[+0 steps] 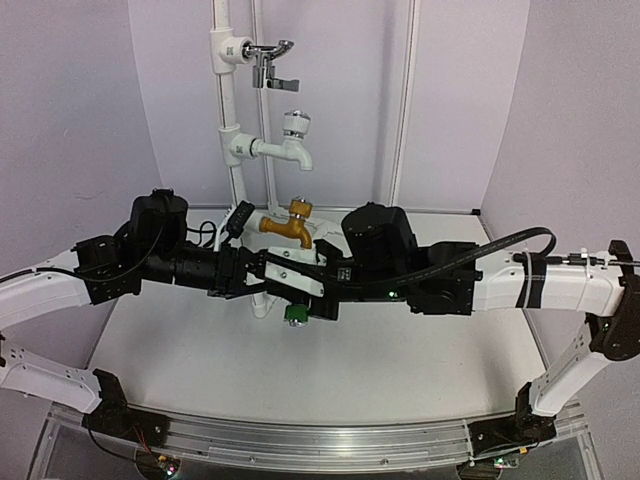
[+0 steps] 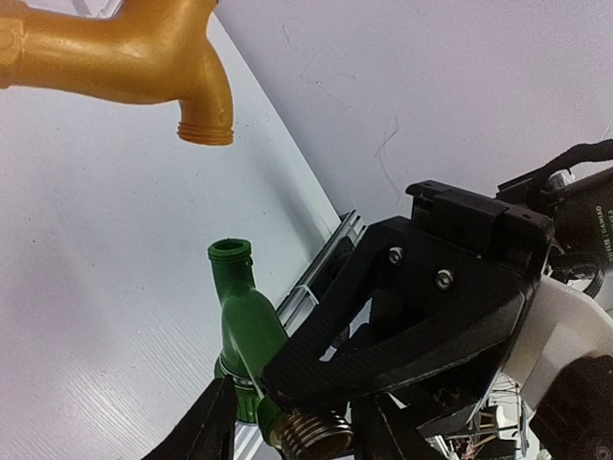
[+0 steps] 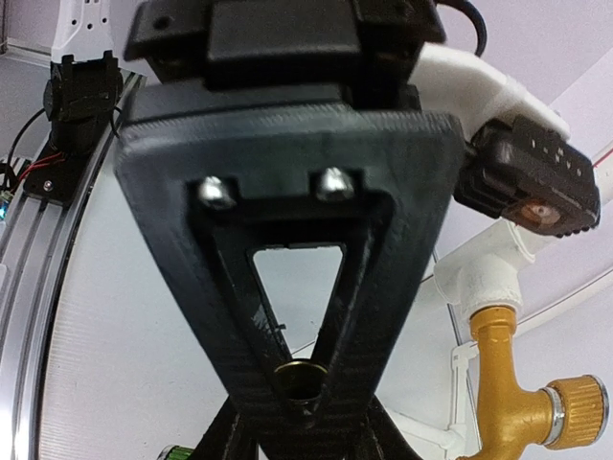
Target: Install the water faucets
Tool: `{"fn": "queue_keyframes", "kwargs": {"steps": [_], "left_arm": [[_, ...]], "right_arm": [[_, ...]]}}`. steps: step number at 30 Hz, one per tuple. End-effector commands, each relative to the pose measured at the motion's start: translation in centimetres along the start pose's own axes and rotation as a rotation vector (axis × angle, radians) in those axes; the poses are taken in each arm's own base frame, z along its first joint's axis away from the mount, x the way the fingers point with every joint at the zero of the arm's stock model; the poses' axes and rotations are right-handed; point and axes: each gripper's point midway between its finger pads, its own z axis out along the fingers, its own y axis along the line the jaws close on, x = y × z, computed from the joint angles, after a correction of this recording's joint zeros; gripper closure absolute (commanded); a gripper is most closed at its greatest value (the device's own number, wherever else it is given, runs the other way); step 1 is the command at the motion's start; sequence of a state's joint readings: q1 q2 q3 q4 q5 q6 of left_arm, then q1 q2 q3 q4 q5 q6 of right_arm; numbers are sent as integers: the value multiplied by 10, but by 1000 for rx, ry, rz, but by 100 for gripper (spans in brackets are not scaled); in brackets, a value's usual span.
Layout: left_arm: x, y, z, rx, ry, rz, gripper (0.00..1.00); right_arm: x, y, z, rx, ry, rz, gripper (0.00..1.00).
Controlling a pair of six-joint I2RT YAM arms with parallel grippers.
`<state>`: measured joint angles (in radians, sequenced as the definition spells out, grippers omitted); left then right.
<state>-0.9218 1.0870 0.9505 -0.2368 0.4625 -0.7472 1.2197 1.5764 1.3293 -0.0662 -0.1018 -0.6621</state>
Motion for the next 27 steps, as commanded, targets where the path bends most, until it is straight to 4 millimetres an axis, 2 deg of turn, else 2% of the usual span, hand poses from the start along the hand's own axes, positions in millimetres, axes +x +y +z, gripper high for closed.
{"fn": "queue_keyframes", "kwargs": {"steps": [1, 3, 6, 7, 9, 10, 11, 12, 15, 17, 19, 21, 24, 27], "left_arm": [[-22, -17, -4, 11, -58, 35, 68], [-23, -12, -5, -12, -68, 26, 78], [-28, -7, -10, -51, -111, 24, 98], [-29, -6, -12, -57, -123, 25, 100], [-31, -6, -18, -67, -150, 38, 100], [-32, -7, -22, -66, -163, 42, 100], [-33, -8, -25, -66, -174, 47, 100], [-32, -8, -28, -68, -181, 52, 100], [-32, -10, -33, -62, -192, 71, 100], [-31, -12, -34, -53, -191, 72, 100], [-27, -20, -35, -11, -173, 85, 100], [-23, -31, -37, 43, -155, 126, 100], [-12, -40, -42, 106, -133, 201, 100], [-7, -47, -48, 147, -138, 263, 100]], "right_arm": [[-30, -13, 1, 47, -78, -4, 100], [-31, -12, 3, 47, -77, -7, 100], [-29, -9, 5, 47, -66, 2, 98], [-27, -12, 5, 61, -54, 27, 86], [-19, -16, 2, 94, -26, 90, 43], [-16, -16, -1, 101, -19, 123, 18], [-13, -14, -4, 99, -16, 157, 5], [-9, -12, -8, 96, -12, 187, 2], [-6, -10, -27, 99, -23, 292, 2], [3, -4, -42, 95, -19, 341, 2], [9, -5, -58, 103, -30, 391, 2], [17, -11, -66, 93, -32, 490, 2], [14, -20, -77, -12, -86, 728, 2], [4, -15, -85, -156, -141, 874, 2]]}}
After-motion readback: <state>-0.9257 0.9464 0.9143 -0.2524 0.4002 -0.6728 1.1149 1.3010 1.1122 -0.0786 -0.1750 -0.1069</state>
